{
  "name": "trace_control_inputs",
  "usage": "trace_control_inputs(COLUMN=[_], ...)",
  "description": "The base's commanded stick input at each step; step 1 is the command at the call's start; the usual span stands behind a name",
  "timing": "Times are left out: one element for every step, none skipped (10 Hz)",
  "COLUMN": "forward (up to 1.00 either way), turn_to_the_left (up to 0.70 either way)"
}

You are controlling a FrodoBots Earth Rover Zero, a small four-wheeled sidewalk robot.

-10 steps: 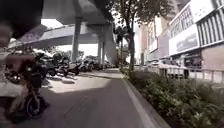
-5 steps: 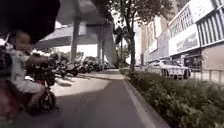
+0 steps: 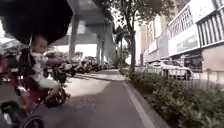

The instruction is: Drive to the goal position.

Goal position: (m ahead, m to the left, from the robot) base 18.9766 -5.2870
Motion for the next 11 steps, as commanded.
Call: trace_control_inputs(forward=[0.45, 0.45, 0.45, 0.45, 0.45, 0.45, 0.45, 0.45, 0.45, 0.45, 0.45], turn_to_the_left=[0.00, 0.00, 0.00, 0.00, 0.00, 0.00, 0.00, 0.00, 0.00, 0.00, 0.00])
